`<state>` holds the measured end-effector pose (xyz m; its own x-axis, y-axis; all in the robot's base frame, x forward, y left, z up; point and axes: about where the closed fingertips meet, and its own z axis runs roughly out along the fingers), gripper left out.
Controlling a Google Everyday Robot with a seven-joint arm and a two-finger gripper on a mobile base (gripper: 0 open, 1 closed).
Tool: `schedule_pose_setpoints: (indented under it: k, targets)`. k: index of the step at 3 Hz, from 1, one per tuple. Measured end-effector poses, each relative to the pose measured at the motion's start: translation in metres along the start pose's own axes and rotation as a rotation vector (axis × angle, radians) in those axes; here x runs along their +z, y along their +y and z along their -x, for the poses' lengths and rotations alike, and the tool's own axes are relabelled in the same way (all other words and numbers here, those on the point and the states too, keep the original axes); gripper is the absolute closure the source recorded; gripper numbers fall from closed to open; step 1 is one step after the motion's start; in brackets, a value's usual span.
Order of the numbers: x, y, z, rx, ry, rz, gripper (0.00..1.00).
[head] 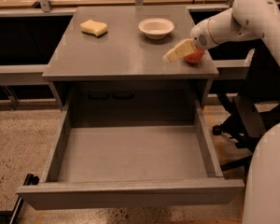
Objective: Pick apple from top drawer and place on counter
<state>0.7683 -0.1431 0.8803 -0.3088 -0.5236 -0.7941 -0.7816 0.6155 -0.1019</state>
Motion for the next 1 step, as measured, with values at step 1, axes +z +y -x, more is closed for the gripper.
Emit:
schedule_pose_setpoints:
  k: [1]
  targets:
    - [0.0001,0.0001,0.0000,0.000,0.000,0.000,0.00]
